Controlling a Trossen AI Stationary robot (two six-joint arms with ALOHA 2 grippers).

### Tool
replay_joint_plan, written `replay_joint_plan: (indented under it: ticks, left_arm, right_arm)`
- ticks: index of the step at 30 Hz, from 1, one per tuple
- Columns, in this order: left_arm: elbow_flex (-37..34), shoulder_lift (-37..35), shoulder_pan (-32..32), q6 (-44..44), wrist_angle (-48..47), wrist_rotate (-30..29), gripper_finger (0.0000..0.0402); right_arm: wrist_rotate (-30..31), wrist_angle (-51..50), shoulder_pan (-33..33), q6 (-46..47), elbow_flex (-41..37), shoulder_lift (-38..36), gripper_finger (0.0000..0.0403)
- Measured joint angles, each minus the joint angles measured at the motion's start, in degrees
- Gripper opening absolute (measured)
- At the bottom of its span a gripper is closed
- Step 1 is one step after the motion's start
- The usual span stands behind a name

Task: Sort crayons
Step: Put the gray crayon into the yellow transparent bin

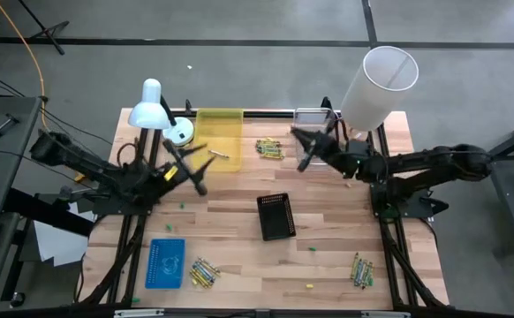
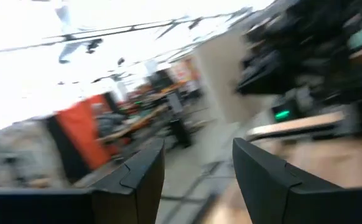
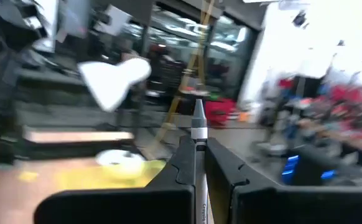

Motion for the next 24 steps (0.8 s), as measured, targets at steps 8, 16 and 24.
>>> replay_joint_plan:
  ticks: [8,16,24]
  left_arm:
    - [0.00,0.00,22.39,8.07,0.95,12.76,0.0175]
    - [0.00,0.02,33.56,3.98,3.56,12.08,0.0175]
    - [0.00,0.02,33.36,-8.64,1.76,-0.82,0.0175]
  right_arm:
    - [-4.86,0.36,-15.06,-6.27,0.62,0.01,0.0001]
    - [-6.89,-0.59,-25.57,5.67,3.13,0.03,0.0001]
    - [-12.86,-22.72,-27.67,18.57,12.41,0.08,0.0001]
